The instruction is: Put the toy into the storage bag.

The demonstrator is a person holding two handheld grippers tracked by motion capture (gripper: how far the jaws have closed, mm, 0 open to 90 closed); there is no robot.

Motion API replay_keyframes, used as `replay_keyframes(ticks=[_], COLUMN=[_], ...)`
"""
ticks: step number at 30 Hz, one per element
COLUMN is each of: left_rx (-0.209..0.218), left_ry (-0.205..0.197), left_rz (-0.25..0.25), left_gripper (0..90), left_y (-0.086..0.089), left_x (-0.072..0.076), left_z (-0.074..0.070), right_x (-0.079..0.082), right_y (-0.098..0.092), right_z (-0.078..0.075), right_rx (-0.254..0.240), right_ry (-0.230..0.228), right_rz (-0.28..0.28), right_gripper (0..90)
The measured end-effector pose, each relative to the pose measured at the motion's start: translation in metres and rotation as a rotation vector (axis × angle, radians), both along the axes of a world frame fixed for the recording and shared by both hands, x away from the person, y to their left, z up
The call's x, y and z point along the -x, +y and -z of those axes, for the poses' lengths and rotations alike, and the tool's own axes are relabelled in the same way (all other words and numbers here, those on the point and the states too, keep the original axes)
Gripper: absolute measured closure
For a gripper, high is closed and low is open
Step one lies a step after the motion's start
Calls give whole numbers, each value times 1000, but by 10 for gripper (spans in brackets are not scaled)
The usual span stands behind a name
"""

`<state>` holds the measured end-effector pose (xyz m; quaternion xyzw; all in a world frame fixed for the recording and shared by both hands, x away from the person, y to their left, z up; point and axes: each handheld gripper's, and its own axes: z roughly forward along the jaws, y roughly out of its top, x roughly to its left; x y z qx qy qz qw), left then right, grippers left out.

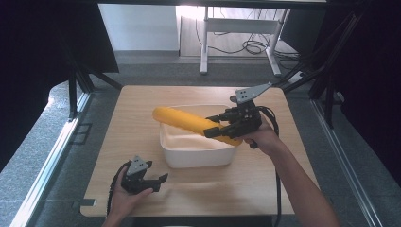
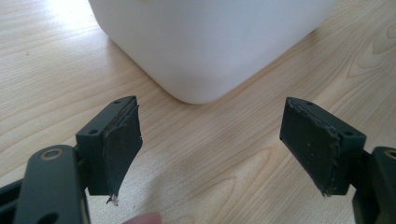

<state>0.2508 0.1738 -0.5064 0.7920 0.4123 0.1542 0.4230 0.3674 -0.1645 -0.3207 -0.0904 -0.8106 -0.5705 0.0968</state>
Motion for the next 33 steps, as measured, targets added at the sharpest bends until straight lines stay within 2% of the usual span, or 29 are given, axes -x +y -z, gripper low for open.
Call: replay_keyframes(ticks=[3, 4, 5, 10, 18, 29, 32, 33], left_rx=[0, 1, -1, -1, -3, -3, -2, -2], left_ry=[-2, -1, -1, -1, 2, 2, 1, 1], left_rz=[1, 1, 3, 2, 6, 4, 3, 3], left_gripper=[206, 205, 206, 206, 206, 205, 206, 205], left_y=[0, 0, 0, -1, -2, -1, -2, -2], left_x=[0, 0, 0, 0, 0, -1, 0, 0], left_z=[0, 0, 1, 1, 1, 1, 1, 1], right_x=[-3, -5, -7, -6, 0, 5, 7, 8], right_y=[2, 2, -2, -5, -8, -25, -31, -36], right_z=[6, 9, 12, 14, 13, 10, 9, 9], right_rx=[25, 15, -18, -24, 12, -41, -57, -69], right_ry=[-28, -18, -5, -30, -90, -95, -105, -112], right_rz=[54, 62, 74, 94, 143, 209, 236, 262], right_gripper=[499, 498, 494, 482, 433, 375, 372, 373])
